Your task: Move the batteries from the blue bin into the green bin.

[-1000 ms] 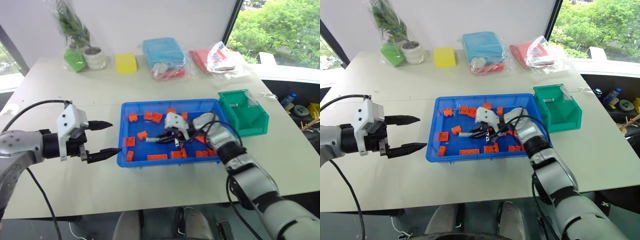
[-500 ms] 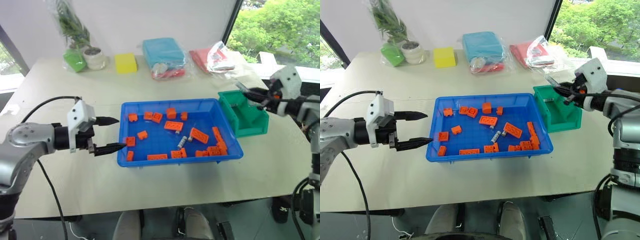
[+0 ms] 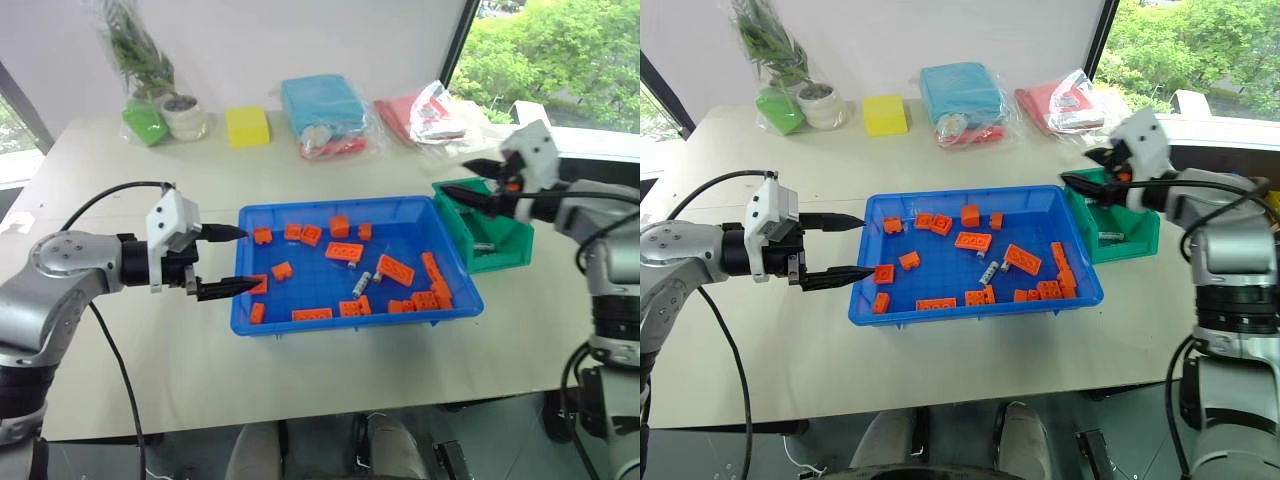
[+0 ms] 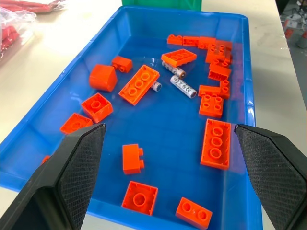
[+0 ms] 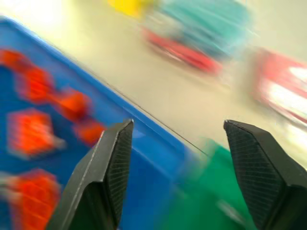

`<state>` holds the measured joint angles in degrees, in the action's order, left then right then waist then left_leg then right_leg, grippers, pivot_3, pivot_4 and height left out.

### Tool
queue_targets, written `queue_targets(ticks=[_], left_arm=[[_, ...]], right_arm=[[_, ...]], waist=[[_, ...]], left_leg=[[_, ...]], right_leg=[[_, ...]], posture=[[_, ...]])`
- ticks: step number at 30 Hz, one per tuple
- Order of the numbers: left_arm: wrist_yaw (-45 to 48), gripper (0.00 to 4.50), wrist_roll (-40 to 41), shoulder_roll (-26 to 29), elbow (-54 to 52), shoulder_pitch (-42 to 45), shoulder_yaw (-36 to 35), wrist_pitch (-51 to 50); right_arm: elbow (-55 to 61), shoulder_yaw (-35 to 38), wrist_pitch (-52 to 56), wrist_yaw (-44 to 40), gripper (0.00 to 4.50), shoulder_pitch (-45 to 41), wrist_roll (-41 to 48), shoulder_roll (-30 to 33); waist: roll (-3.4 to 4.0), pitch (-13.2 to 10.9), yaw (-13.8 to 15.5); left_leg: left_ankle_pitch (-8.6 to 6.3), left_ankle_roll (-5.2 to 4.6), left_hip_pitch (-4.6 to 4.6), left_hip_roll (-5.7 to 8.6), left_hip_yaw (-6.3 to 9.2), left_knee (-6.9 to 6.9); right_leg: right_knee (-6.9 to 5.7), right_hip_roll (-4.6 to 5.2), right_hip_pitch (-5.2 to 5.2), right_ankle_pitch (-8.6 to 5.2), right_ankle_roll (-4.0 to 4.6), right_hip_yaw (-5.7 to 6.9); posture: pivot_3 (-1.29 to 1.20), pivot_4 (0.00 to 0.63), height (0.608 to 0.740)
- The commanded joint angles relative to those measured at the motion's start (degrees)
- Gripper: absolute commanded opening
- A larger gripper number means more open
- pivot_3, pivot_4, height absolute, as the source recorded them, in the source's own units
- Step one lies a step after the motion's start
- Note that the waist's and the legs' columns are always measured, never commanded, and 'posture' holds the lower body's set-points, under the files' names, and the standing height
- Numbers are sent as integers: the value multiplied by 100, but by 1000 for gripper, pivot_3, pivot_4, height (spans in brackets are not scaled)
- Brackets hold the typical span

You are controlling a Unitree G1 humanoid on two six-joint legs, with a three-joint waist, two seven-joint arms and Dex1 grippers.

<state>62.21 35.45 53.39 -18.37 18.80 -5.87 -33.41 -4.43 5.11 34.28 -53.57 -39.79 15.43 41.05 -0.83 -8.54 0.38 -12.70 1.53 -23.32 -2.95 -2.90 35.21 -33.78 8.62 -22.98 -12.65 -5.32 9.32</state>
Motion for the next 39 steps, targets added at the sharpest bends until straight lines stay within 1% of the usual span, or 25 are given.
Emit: queue_targets(ticks=[1,2,5,8,16,19,20,21,24,34,35,37,39], left_arm=[[-65,4500,35,25,-226,35,-160,-4],[-84,4500,46,32,-252,11,-183,-15],[-148,4500,76,61,-337,-76,-268,-59],[-207,4500,119,90,-464,-183,-371,-128],[-395,4500,177,80,-759,-408,-606,-293],[-462,4500,204,67,-849,-493,-653,-323],[-477,4500,211,65,-865,-506,-664,-332],[-489,4500,217,65,-873,-514,-670,-339],[-503,4500,234,80,-859,-501,-682,-349],[-445,4500,154,65,-655,-282,-544,-273],[-436,4500,143,59,-642,-269,-526,-260],[-419,4500,125,47,-608,-235,-491,-239],[-406,4500,116,39,-576,-197,-465,-226]], right_arm=[[85,-803,-19,-229,4384,-176,-12,-458],[-13,-1034,-150,-255,4454,-188,-152,-557],[-405,-1610,-505,-317,4454,-245,-486,-857],[-814,-1959,-793,-382,4454,-311,-695,-1105],[-2014,-2040,-1222,-298,4454,-708,-1022,-1460],[-2207,-2009,-1306,-331,4454,-756,-1046,-1524],[-2209,-2018,-1312,-370,3947,-748,-1052,-1529],[-2204,-2025,-1318,-400,3645,-736,-1060,-1536],[-2119,-2051,-1288,-475,2170,-679,-1080,-1540],[-2075,-2003,-1155,-333,2170,-655,-1129,-1591],[-2084,-1987,-1107,-324,2400,-649,-1122,-1591],[-2101,-1998,-1111,-298,3045,-644,-1168,-1576],[-2112,-2042,-1216,-240,4042,-629,-1271,-1560]], waist=[[-5,3,-1],[-4,2,11],[-3,0,50],[-7,2,42],[-7,2,9],[-8,3,17],[-6,2,26],[-6,2,33],[-9,3,26],[-8,3,25],[-8,3,25],[-8,3,24],[-8,3,22]], left_leg=[[0,0,0,0,1,0],[0,0,-1,0,1,0],[0,0,-6,3,1,9],[0,-1,-6,6,5,15],[1,-1,-5,4,6,13],[1,-1,-3,4,6,13],[1,0,-3,5,6,13],[1,0,-3,5,7,14],[1,0,-3,5,7,14],[1,0,-3,5,7,13],[1,0,-3,5,6,14],[1,0,-3,5,6,14],[1,0,-3,5,7,14]], right_leg=[[-2,0,-1,0,0,0],[-2,0,-1,0,0,0],[-8,4,-16,0,0,0],[-8,4,-20,0,0,0],[-27,0,-5,2,4,-1],[-25,1,-2,2,3,-1],[-25,1,-1,2,3,-1],[-25,1,-1,1,2,-1],[-24,1,-1,1,2,-2],[-25,0,-2,1,2,-1],[-25,0,-2,1,2,-1],[-25,1,-1,1,2,-1],[-25,0,-1,1,2,-1]], posture=[[0,150,704],[0,150,704],[0,150,704],[0,150,704],[0,150,704],[0,150,704],[0,150,704],[0,150,704],[0,150,704],[0,150,704],[0,150,704],[0,150,704],[0,150,704]])
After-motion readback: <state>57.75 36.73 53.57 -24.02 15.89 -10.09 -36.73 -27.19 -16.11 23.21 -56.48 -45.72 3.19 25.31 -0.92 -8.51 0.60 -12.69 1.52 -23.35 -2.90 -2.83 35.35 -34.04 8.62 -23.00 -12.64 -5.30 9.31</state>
